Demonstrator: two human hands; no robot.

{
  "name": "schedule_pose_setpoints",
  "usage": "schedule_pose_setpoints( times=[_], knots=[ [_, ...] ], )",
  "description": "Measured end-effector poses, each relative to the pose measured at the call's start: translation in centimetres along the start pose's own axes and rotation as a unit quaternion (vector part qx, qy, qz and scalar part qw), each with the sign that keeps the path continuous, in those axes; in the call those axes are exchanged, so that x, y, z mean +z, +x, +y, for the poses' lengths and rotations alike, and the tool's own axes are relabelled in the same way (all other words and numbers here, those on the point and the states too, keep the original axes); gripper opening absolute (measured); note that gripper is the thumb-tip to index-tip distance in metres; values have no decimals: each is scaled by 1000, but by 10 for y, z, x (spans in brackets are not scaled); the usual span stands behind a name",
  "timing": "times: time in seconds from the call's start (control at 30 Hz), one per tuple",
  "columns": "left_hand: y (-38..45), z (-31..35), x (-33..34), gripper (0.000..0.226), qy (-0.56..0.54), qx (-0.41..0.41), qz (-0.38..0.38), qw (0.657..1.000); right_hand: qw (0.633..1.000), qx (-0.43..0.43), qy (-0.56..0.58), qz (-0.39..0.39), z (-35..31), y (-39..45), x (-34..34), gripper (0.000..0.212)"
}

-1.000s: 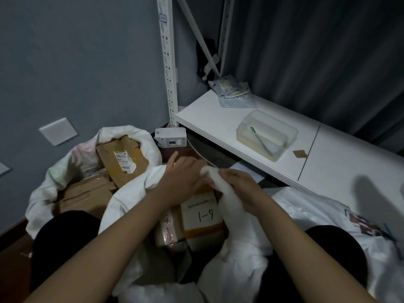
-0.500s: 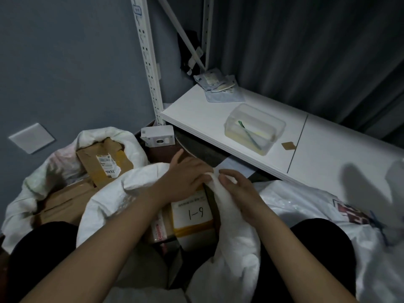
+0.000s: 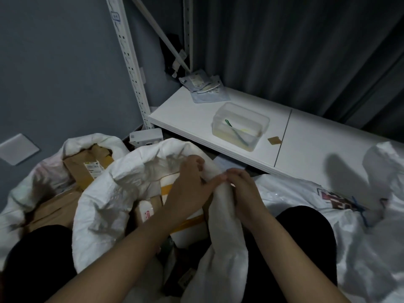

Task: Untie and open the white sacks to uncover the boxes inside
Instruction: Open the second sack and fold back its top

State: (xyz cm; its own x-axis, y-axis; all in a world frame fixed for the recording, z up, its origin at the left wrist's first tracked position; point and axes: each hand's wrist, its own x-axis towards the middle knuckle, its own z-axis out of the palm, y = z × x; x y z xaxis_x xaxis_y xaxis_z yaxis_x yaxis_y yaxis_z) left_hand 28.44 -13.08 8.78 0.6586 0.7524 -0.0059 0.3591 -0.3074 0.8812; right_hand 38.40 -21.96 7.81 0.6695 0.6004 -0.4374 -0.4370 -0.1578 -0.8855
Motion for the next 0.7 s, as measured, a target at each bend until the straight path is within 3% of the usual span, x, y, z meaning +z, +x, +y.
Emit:
schedule_pose_setpoints(
  times=[0.07,0.13,0.27,0.3,0.33,0.4,0.43,0.5,0.57,0.63,0.7],
  knots=[
    [2,-2,6,56,-29,-8,3,1000,998,11,47,-34,-2,-7,-5,16],
    [10,-1,7,53,-50,-7,25,998,998,-13,22,-63,2,-15,-15,21],
    [20,8,10,49,-82,-17,59,995,967,-127,-221,-24,18,-29,-25,23],
    [20,13,11,49,-98,-28,67,993,967,-121,-223,0,20,-30,-24,21],
    [18,17,11,49,-117,-45,69,990,974,-112,-194,12,18,-31,-23,18],
    [6,27,7,50,-160,-73,42,983,1000,-27,-3,-8,9,-31,-19,16],
    [-3,29,6,51,-183,-85,18,979,995,14,93,-24,5,-31,-17,19],
    [-19,29,4,45,-194,-97,-18,976,989,22,143,-23,1,-32,-12,21],
    [-21,25,1,36,-157,-83,-9,984,998,-53,37,9,3,-36,-8,14],
    [-12,25,-3,29,-143,-82,13,986,984,-149,-87,51,9,-44,-7,13],
    [-3,27,-6,33,-155,-100,17,983,971,-175,-151,59,17,-52,-11,18]
  ],
)
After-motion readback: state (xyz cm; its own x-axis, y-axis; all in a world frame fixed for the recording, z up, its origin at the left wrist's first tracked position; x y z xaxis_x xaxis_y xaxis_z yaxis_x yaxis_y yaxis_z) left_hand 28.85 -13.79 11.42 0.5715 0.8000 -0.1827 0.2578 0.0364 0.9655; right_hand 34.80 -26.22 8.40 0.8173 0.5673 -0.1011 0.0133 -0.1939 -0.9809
